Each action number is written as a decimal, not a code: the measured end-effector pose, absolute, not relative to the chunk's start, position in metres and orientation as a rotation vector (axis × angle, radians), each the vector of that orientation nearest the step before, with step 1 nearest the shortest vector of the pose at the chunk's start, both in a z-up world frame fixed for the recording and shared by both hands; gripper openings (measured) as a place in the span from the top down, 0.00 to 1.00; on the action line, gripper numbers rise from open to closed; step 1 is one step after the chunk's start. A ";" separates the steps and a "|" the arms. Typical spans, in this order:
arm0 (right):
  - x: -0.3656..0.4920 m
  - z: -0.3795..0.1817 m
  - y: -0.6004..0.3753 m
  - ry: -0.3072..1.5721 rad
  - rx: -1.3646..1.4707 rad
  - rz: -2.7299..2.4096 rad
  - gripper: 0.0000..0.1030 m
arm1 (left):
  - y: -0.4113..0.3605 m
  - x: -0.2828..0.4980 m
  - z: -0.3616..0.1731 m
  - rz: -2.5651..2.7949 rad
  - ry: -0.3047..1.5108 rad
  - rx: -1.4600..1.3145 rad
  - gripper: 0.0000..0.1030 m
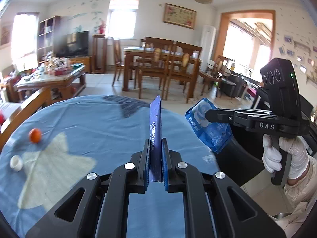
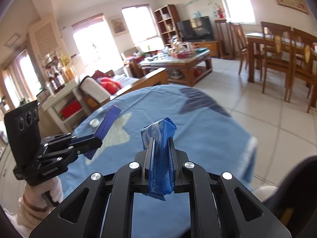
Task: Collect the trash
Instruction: 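Carry the stick and tissue packet over the black bin and open both tools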
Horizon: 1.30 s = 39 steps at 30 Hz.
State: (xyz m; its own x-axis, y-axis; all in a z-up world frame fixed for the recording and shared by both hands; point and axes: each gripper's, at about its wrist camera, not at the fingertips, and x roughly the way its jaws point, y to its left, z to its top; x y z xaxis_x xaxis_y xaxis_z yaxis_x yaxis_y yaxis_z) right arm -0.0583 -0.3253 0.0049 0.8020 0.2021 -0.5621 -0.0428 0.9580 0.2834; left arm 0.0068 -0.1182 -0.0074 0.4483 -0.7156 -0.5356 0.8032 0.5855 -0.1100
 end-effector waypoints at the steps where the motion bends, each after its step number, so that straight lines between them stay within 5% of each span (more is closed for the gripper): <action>1: -0.067 0.004 -0.335 0.623 0.266 0.113 0.88 | -0.127 0.002 -0.008 -0.960 0.577 0.180 0.89; 24: -0.261 -0.058 -0.536 0.598 0.472 -0.289 0.88 | -0.332 -0.104 -0.055 -1.374 0.629 0.377 0.89; 39: -0.291 -0.094 -0.567 0.648 0.486 -0.361 0.88 | -0.387 -0.131 -0.086 -1.426 0.651 0.512 0.88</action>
State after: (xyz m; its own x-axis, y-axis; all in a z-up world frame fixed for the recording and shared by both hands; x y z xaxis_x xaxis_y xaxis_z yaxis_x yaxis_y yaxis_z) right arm -0.2913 -0.5669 -0.0937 0.7425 -0.1677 -0.6485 0.4626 0.8286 0.3154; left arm -0.1307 -0.3865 -0.0859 0.0256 -0.7297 -0.6833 0.9942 0.0899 -0.0587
